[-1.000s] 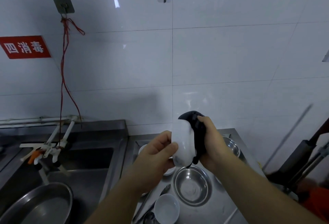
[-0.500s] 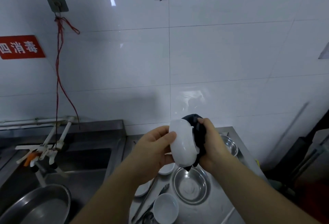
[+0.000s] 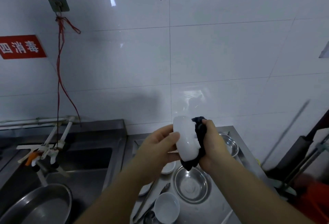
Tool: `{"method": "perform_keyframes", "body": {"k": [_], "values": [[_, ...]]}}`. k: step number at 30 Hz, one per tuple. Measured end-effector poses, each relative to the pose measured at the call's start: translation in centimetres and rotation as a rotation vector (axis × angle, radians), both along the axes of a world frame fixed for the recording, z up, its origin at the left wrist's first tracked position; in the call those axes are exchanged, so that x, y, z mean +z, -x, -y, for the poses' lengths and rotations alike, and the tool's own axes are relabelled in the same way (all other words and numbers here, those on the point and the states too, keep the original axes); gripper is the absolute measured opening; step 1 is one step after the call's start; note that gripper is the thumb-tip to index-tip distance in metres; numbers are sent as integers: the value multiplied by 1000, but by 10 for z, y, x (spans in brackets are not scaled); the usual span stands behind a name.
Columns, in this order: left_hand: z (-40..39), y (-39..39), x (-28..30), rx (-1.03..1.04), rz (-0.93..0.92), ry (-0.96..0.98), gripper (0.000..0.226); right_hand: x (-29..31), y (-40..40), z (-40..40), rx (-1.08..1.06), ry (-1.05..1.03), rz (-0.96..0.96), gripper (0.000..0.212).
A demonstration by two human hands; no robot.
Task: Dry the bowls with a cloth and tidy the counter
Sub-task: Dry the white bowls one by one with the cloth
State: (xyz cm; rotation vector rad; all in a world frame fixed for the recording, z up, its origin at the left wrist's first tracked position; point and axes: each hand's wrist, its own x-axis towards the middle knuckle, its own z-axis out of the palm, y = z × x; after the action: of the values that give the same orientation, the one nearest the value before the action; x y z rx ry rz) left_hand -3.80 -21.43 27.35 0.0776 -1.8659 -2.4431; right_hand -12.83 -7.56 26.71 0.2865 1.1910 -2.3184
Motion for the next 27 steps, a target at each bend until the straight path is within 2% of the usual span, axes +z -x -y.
{"method": "perform_keyframes", "body": {"k": [4, 8, 10, 14, 16, 21, 24, 27], "values": [[3, 3, -2, 12, -27, 57, 26, 1, -5, 5, 2, -15, 48, 29], [-6, -1, -21, 99, -113, 421, 20, -4, -12, 7, 35, -42, 125, 28], [-11, -4, -29, 105, -130, 525, 20, -6, -12, 7, 29, -44, 135, 31], [-11, -3, -26, 61, -142, 356, 32, -8, -9, 3, -3, -76, 54, 35], [-12, 0, -22, 67, -147, 347, 31, -9, -8, 2, -29, -106, 5, 36], [-18, -1, -26, 164, -113, 634, 16, -12, -6, 3, -23, -161, -14, 33], [-19, -3, -27, 127, -162, 814, 10, -15, -5, 0, 32, -204, 11, 35], [-16, -2, -29, 84, -181, 952, 13, -15, -4, -1, -41, -199, 28, 39]]}}
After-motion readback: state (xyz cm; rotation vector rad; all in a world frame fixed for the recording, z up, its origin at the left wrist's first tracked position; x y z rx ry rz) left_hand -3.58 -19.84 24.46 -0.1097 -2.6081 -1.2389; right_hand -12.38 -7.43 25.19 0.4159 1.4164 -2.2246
